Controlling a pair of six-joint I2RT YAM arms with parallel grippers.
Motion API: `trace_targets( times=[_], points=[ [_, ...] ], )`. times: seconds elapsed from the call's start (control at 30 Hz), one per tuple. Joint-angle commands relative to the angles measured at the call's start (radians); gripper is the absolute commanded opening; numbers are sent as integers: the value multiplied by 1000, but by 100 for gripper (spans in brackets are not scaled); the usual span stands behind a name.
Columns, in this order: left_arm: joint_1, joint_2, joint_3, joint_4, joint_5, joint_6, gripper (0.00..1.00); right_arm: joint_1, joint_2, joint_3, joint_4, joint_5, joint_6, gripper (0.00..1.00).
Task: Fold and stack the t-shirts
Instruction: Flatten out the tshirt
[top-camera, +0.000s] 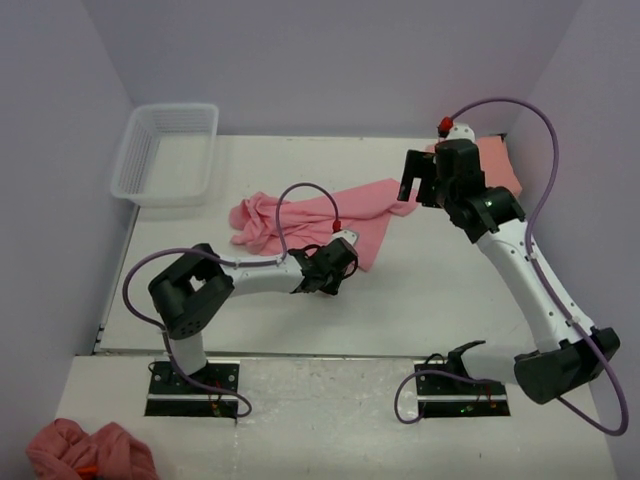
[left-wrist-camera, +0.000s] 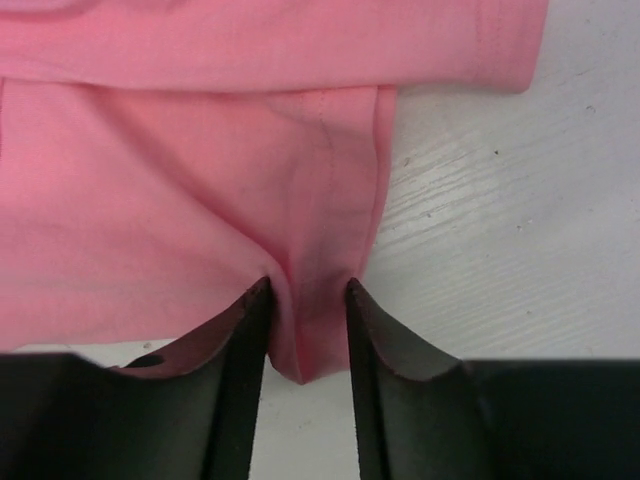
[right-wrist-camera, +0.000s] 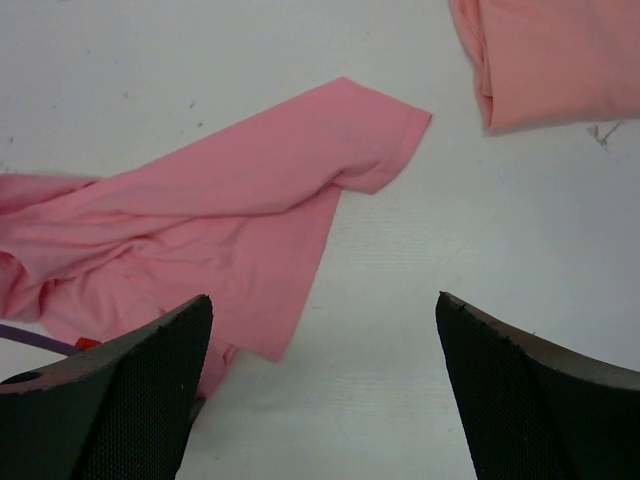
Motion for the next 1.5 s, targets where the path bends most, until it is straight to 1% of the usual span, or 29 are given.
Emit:
trace_targets(
  times=[0.0, 0.07, 0.1, 0.13, 0.2, 0.23, 0.27, 0.3, 0.33, 0.37, 0.4, 0.47, 0.5, 0.53, 0.57, 0.63, 0.73, 0.77, 1.0, 1.23, 1.33, 1.37, 1.4, 1.47],
  points=[
    [-15, -39, -26, -75, -16, -47, 35, 13, 5, -62, 15, -42, 49, 93],
    [-17, -67, -29, -96, -30, -56, 30, 24, 42, -87, 2, -42, 75, 93],
    [-17, -87, -31, -119, -43, -63, 24, 29, 68, -116, 9, -48, 88, 93],
    [-17, -99, -29, -138, -53, -68, 20, 32, 82, -137, 18, -54, 91, 92],
    [-17, -125, -25, -185, -85, -80, 10, 39, 120, -179, 28, -74, 95, 90],
    [-17, -154, -26, -197, -94, -85, 7, 53, 163, -190, 28, -70, 104, 88],
    [-17, -170, -25, -208, -102, -85, 7, 61, 183, -197, 32, -71, 106, 86],
    [-17, -194, -21, -233, -118, -89, 1, 76, 219, -216, 52, -83, 111, 82],
    [-17, -194, -18, -247, -128, -90, 0, 82, 220, -220, 57, -97, 115, 79],
    [-17, -214, -14, -260, -134, -94, 0, 90, 259, -222, 60, -109, 118, 76],
    [-17, -225, -11, -285, -143, -97, 0, 96, 275, -222, 65, -114, 123, 67],
    [-17, -251, -3, -297, -146, -97, 0, 133, 312, -223, 68, -111, 138, 58],
    [-17, -262, -1, -308, -149, -99, 0, 165, 315, -234, 77, -116, 144, 49],
    [-17, -280, -3, -311, -149, -99, 0, 182, 316, -246, 87, -120, 158, 48],
    [-17, -288, -1, -313, -148, -97, 0, 197, 316, -259, 95, -126, 169, 48],
    [-17, -303, 2, -314, -146, -88, 0, 233, 319, -295, 118, -143, 195, 53],
    [-17, -299, 9, -313, -139, -82, 0, 262, 329, -343, 158, -166, 213, 68],
    [-17, -294, 9, -314, -136, -82, 0, 266, 333, -360, 164, -169, 216, 72],
    [-20, -283, -11, -291, -120, -85, 0, 345, 415, -368, 210, -148, 226, 72],
    [-25, -302, -17, -288, -114, -86, 0, 358, 523, -326, 239, -134, 224, 68],
    [-26, -317, -23, -288, -114, -88, 0, 360, 546, -312, 239, -113, 236, 63],
    [-26, -320, -26, -293, -114, -88, 0, 360, 554, -306, 238, -106, 241, 55],
    [-26, -329, -28, -296, -116, -90, 0, 362, 554, -306, 235, -99, 247, 51],
    [-26, -340, -34, -303, -129, -94, 0, 362, 550, -305, 230, -84, 255, 32]
  ],
)
